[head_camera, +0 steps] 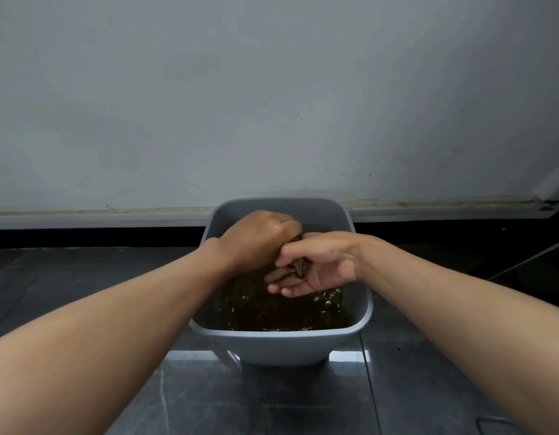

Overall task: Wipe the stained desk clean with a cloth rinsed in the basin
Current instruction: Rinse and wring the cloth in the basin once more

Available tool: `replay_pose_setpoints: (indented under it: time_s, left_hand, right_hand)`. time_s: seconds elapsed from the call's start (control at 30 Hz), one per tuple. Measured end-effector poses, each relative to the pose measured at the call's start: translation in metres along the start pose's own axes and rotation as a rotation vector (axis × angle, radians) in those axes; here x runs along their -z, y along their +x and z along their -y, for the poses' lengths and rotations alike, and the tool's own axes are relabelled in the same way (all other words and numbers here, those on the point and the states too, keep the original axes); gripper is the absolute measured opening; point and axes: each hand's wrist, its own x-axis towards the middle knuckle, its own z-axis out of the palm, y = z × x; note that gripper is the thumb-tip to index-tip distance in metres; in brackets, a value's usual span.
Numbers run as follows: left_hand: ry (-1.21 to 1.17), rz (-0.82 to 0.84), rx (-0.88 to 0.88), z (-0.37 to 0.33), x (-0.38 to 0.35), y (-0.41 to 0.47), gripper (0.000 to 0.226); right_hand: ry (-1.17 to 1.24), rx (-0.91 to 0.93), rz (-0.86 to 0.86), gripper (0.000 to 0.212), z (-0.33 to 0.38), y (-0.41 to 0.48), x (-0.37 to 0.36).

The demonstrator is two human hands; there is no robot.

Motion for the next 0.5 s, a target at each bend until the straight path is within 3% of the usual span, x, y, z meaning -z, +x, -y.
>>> replay_pose_setpoints:
  time_s: [0.1, 0.2, 0.33, 0.5]
  left_hand:
    - [0.034, 0.001, -0.019, 0.003, 0.000, -0.001, 0.026]
    - [0.056, 0.102, 0.007, 0.000, -0.002, -0.002, 0.006]
    - [0.078, 0.319, 0.287, -0.010, 0.000, 0.007, 0.006]
    - [-0.096, 0.427, 0.571, -0.018, -0.001, 0.018, 0.022]
  right_hand:
    - [-0.128, -0.022, -0.002, 0.015, 0.001, 0.001, -0.009]
    - [-0.436, -0.010, -0.188, 0.011, 0.001, 0.003, -0.015]
    - [-0.788, 0.063, -0.427, 0.007, 0.000, 0.007, -0.015]
    - [-1.317, 0.201, -0.579, 0.006, 0.000, 0.004, -0.011]
